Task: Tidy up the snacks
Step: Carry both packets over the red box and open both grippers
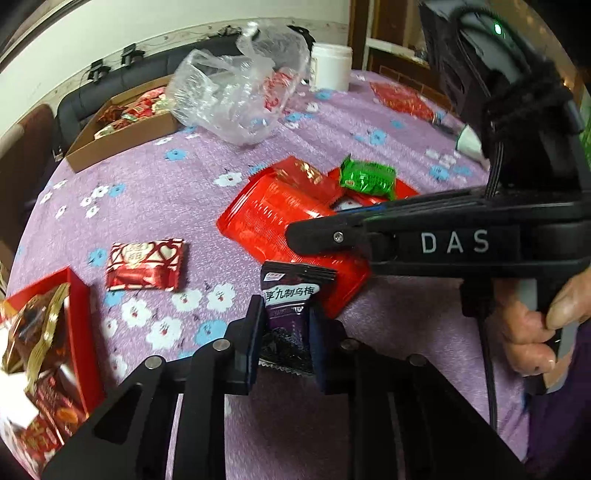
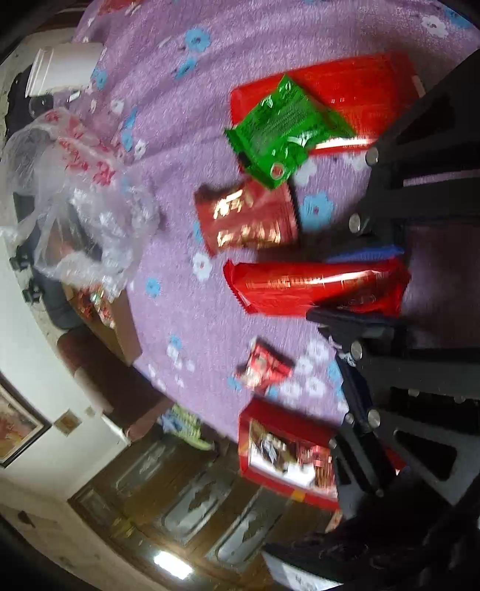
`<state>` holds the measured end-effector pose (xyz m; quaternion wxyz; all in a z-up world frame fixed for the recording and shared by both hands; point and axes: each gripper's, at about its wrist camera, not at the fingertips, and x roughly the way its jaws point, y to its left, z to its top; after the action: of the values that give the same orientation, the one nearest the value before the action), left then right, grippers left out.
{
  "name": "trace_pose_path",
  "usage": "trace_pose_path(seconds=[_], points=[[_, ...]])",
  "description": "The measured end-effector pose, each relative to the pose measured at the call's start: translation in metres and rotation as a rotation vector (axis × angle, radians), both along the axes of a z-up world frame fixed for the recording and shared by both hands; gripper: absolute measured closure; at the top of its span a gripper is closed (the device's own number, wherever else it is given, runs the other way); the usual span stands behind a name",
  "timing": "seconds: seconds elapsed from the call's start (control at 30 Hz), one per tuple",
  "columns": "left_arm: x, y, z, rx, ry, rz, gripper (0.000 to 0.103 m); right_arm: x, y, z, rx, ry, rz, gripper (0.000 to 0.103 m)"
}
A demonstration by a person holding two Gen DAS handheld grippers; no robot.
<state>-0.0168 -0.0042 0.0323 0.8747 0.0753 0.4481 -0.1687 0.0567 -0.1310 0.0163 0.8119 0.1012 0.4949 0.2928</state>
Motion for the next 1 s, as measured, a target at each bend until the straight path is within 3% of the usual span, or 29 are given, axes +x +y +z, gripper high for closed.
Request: trace_pose_path(seconds=[0.17, 0.3, 0.6, 1.0], points=[[-0.012, 0.014, 0.004, -0.021, 0.002, 0.060, 0.083, -0.005, 0.007, 0.004, 0.001, -0.020, 0.032, 0.087], [-0.022, 0.035, 0.004, -0.084, 0.015, 0.118, 0.083, -0.007, 0.012, 0.005, 0.002, -0.026, 0.045, 0.087], [-0.054, 0.056, 0.019, -0.110, -0.016, 0.161, 0.083, -0.013, 0.020, 0.006, -0.006, -0.048, 0.062, 0.088], [-0.107, 0.099, 0.033, -0.152, -0.066, 0.222, 0.083, -0.025, 0.021, 0.005, 0.027, -0.079, -0.010, 0.089]])
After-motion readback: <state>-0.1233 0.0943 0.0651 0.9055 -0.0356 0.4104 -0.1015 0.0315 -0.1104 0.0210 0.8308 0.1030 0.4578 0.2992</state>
